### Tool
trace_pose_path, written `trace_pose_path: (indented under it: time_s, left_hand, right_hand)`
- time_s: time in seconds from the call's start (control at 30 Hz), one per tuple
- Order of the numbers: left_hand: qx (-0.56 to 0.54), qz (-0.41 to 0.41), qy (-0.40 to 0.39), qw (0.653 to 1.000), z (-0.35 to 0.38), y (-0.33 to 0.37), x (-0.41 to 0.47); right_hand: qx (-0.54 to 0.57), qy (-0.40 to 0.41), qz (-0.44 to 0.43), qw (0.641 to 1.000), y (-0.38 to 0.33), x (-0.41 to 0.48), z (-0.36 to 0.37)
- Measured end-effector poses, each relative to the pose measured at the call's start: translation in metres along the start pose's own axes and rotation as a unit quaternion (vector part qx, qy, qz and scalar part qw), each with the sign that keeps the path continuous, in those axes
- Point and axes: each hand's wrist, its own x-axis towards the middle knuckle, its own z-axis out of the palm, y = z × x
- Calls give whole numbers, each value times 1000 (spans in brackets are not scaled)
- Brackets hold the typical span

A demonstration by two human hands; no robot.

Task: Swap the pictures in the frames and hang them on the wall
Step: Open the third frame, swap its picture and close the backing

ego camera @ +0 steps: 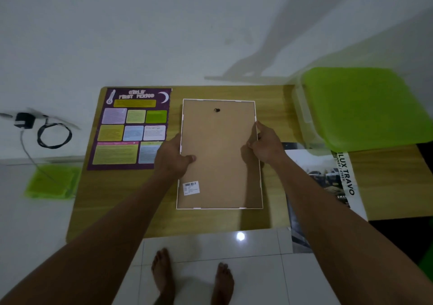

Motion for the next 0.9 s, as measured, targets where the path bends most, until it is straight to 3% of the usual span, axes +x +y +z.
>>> trace_pose_path:
  time_s: [0.17, 0.33, 0.53, 0.77, 0.9]
  left_hand:
    - [7, -14, -31, 999, 4, -5, 10]
    - [53, 32, -42, 997, -2, -14, 17]
    - [149, 117, -47, 981, -16, -21, 34]
    - [205, 134, -120, 962, -17, -26, 50]
    - [195, 116, -116, 967, -16, -24, 52]
  right_hand:
    - [-58, 35, -14, 998, 1, -4, 6]
    - [-140, 40, -41, 988, -5, -3, 9]
    - [-263, 17, -162, 951, -24, 25, 22]
    - [-270, -65, -230, 933, -54, 72, 40]
    - [-281, -43, -260, 923, -62, 76, 43]
